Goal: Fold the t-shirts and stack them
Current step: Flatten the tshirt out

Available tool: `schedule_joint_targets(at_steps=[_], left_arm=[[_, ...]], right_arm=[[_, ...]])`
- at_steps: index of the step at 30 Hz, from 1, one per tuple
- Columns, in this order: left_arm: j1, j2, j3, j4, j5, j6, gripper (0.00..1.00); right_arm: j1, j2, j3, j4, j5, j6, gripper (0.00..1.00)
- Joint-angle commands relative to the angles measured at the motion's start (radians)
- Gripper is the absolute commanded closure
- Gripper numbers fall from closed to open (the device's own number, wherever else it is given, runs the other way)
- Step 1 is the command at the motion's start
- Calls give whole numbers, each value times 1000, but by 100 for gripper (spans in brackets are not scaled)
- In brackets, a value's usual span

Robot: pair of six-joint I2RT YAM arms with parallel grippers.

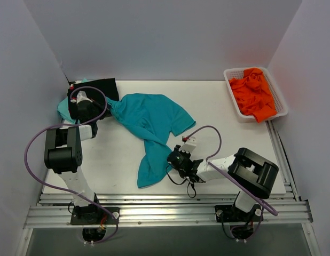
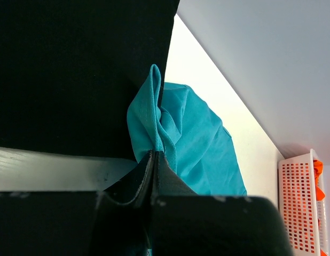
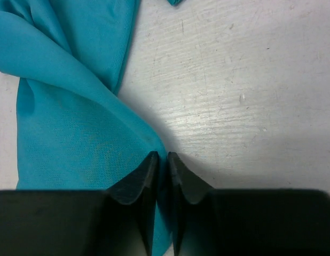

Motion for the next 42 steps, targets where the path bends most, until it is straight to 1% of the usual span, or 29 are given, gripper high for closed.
schedule_joint_targets(at_steps=[1, 2, 3, 7, 8, 9, 10, 11, 13, 14, 16, 17, 19, 20, 21, 23, 24, 26, 27, 28, 29, 30, 31, 32, 34, 35, 38, 42], left_arm=[[4, -4, 15, 65, 14, 0, 98], [5, -4, 14, 65, 15, 0, 98], [4, -4, 14, 65, 14, 0, 98], [4, -2, 15, 68, 15, 0, 98], [4, -2, 15, 73, 15, -1, 98], [5, -2, 15, 76, 20, -3, 98], [4, -1, 17, 77, 21, -9, 98], [4, 1, 17, 85, 29, -12, 98], [4, -1, 18, 88, 34, -23, 98], [5, -1, 18, 90, 41, -24, 98], [4, -4, 25, 91, 47, -34, 98], [5, -7, 25, 91, 55, -34, 98], [5, -13, 23, 93, 57, -35, 98], [7, -16, 22, 93, 58, -37, 98], [5, -19, 20, 94, 58, -37, 98], [11, -19, 14, 99, 61, -37, 98], [14, -16, 12, 102, 64, -40, 98], [17, -12, 8, 110, 74, -41, 98], [24, -7, 6, 114, 77, -43, 98], [24, -2, 6, 122, 81, -46, 98], [25, 1, 8, 123, 84, -46, 98], [27, 5, 8, 126, 87, -49, 98], [25, 8, 6, 136, 87, -50, 98], [27, 14, 9, 139, 89, -54, 98], [24, 30, 11, 159, 95, -63, 98], [24, 36, 12, 163, 104, -66, 98], [17, 59, 17, 179, 116, -70, 98], [14, 59, 17, 185, 118, -61, 98]], right_arm=[[8, 35, 5, 18, -6, -13, 91], [8, 44, 5, 21, -9, -15, 97], [6, 45, 3, 18, -13, -16, 100], [-6, 4, -1, -37, 42, -13, 100], [-14, -40, 3, -65, 62, -16, 100], [-23, -66, 9, -132, 85, -21, 100], [-37, -96, 20, -172, 137, -35, 100], [-69, -158, 52, -258, 164, -45, 100], [-102, -226, 92, -326, 216, -103, 100], [-141, -285, 113, -356, 259, -128, 100], [-168, -332, 195, -409, 291, -189, 100], [-187, -358, 227, -421, 319, -251, 100], [-190, -364, 326, -441, 328, -303, 100], [-187, -360, 357, -441, 319, -322, 100], [-163, -352, 380, -424, 279, -348, 100], [-105, -311, 417, -394, 247, -366, 100], [-25, -288, 426, -383, 242, -366, 100], [47, -200, 456, -400, 228, -342, 100], [77, -171, 468, -462, 233, -276, 85], [135, -145, 480, -505, 265, -239, 64], [162, -110, 492, -601, 291, -205, 38], [187, -99, 496, -657, 323, -164, 4], [224, -90, 499, -714, 386, -65, 0], [235, -93, 502, -820, 409, -20, 0], [244, -116, 502, -910, 460, 90, 0], [246, -126, 502, -976, 475, 115, 0], [246, -175, 499, -1035, 527, 166, 0], [243, -197, 500, -997, 564, 131, 0]])
